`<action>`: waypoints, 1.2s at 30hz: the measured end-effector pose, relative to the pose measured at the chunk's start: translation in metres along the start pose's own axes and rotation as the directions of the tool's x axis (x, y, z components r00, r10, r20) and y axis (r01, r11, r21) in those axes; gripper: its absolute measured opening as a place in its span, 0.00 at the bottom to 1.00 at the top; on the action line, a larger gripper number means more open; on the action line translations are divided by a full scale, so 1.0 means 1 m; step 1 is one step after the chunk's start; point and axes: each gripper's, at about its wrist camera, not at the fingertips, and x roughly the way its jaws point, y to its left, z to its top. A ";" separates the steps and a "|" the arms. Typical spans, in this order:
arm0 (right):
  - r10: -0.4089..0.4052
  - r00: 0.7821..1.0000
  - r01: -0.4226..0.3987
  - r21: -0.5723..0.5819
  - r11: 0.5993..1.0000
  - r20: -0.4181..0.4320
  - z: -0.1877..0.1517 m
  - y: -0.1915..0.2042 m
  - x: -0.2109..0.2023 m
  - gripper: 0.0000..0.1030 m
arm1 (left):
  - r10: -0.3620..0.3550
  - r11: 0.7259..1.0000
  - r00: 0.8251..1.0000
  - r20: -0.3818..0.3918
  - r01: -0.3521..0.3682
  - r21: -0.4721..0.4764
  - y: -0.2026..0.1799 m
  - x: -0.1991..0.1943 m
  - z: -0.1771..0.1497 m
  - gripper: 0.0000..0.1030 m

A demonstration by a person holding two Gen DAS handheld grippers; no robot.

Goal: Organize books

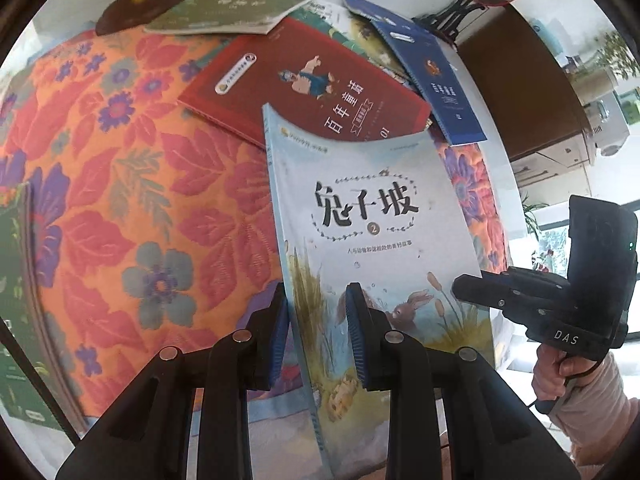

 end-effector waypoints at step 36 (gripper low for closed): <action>-0.001 0.999 0.009 -0.181 0.983 0.042 -0.005 0.138 0.036 0.12 | 0.039 0.999 0.987 0.155 -0.043 0.025 0.077 -0.096 -0.049 0.24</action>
